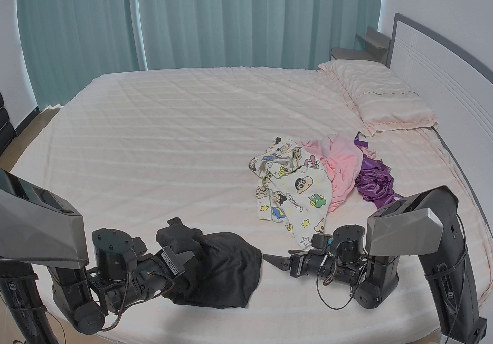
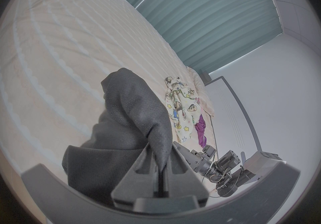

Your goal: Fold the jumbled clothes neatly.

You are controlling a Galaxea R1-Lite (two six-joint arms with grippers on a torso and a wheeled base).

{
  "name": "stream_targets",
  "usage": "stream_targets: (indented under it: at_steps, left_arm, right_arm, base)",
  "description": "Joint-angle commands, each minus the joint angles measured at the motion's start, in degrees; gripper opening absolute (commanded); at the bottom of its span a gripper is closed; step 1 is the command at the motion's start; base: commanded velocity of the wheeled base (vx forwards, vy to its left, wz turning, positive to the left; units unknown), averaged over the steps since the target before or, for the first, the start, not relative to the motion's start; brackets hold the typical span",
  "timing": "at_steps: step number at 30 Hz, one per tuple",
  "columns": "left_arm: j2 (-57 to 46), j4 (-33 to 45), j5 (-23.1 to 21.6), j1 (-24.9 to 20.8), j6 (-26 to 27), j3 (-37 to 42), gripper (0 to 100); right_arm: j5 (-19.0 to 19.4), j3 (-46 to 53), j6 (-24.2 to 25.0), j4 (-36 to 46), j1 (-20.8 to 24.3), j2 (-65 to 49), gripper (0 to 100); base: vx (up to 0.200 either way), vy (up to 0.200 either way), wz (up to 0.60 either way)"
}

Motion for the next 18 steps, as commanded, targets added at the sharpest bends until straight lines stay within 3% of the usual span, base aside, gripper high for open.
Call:
stream_targets:
  at_steps: [1,3,6,12,15,17,18]
  left_arm:
    - [-2.44,-0.58,0.16,-0.17,-0.46,0.16,0]
    - [-2.62,-0.58,0.16,-0.25,-0.46,0.16,0]
    - [-6.66,-0.49,0.24,-3.86,-1.6,-0.02,0]
    - [-10.35,0.39,0.07,-4.91,-1.43,-3.09,0]
    - [-12.02,3.46,0.16,-6.23,-1.25,-4.59,0]
    - [-13.69,8.47,0.24,-7.64,-0.64,-6.96,0]
    - [-15.89,14.54,0.33,-8.6,-0.55,-10.56,0]
  right_arm:
    - [0.21,-0.59,0.47,-0.81,-2.03,-0.71,100]
    - [0.21,-0.59,0.47,-0.72,-2.12,-0.71,100]
    - [0.21,-1.73,0.64,-0.72,-3.26,-0.8,100]
    - [-0.32,-1.47,0.73,-0.81,-4.23,-0.89,100]
    - [-0.5,-1.29,1.17,-0.81,-4.49,-0.98,100]
    - [-0.58,-1.29,1.79,-0.89,-5.02,-1.15,100]
    - [-0.58,-1.29,2.4,-0.81,-5.9,-2.3,100]
  base:
    - [0.0,-0.2,0.0]
    - [0.0,-0.2,0.0]
    - [0.0,-0.2,0.0]
    - [0.0,-0.2,0.0]
    - [0.0,-0.2,0.0]
    - [0.0,-0.2,0.0]
    - [0.0,-0.2,0.0]
